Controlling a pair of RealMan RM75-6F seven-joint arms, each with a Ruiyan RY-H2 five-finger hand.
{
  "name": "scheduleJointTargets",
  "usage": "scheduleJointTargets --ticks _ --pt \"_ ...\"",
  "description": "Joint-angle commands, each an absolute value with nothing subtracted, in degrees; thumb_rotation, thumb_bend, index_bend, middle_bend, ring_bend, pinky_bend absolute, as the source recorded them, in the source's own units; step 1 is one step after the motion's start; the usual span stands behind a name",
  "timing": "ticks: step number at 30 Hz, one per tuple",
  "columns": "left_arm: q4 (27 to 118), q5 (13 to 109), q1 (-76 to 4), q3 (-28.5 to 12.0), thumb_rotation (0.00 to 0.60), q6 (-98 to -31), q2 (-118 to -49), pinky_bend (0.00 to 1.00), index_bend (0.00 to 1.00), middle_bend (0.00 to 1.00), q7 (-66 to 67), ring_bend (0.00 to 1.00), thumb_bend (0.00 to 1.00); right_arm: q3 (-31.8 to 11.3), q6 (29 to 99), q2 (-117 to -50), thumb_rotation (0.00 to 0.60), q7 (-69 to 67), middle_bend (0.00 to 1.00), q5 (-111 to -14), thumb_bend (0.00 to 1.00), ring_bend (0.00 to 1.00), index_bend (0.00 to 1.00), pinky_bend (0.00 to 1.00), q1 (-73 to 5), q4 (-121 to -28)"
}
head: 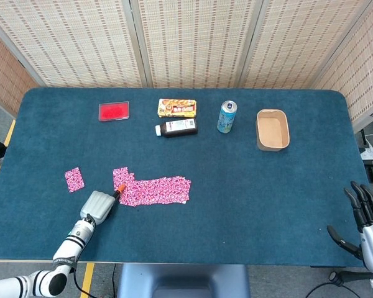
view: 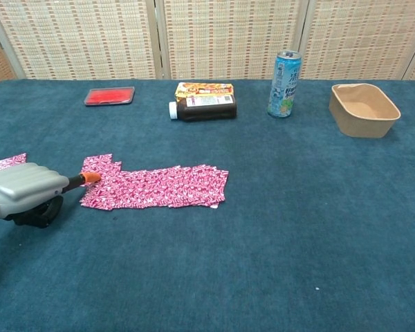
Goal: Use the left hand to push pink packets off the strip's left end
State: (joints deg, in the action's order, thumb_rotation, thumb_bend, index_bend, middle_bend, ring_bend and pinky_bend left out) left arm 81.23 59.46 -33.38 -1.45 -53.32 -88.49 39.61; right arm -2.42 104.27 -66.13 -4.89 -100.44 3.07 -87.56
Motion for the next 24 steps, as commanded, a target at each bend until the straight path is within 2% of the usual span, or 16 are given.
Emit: scheduleJointTargets --ticks 1,16,24 --pt "80.1 56.3 -34.4 -3.0 0.600 -53.5 -88.5 0.64 0.00 0.74 41.6 0.69 0.90 -2.4 104.2 -66.1 0.600 -4.9 0.00 -100.4 0.15 0.00 0.00 0.17 3.1 -87.6" --pt "75.4 43.1 -38.6 -5.2 0.600 -52.5 -89.4 0.64 0.00 0.74 47.7 0.69 0.90 -2.3 104.3 -66.0 0.600 -5.2 0.00 -100.5 0.15 0.00 0.00 0.17 3.1 -87.5" --pt "73.6 39.3 -40.0 -6.2 0.600 -54.8 -90.0 0.65 0.00 0.74 49.4 0.69 0.90 -2.3 104.2 -66.0 0.600 -5.2 0.00 -100.4 0.15 0.00 0.00 0.17 3.0 -87.6"
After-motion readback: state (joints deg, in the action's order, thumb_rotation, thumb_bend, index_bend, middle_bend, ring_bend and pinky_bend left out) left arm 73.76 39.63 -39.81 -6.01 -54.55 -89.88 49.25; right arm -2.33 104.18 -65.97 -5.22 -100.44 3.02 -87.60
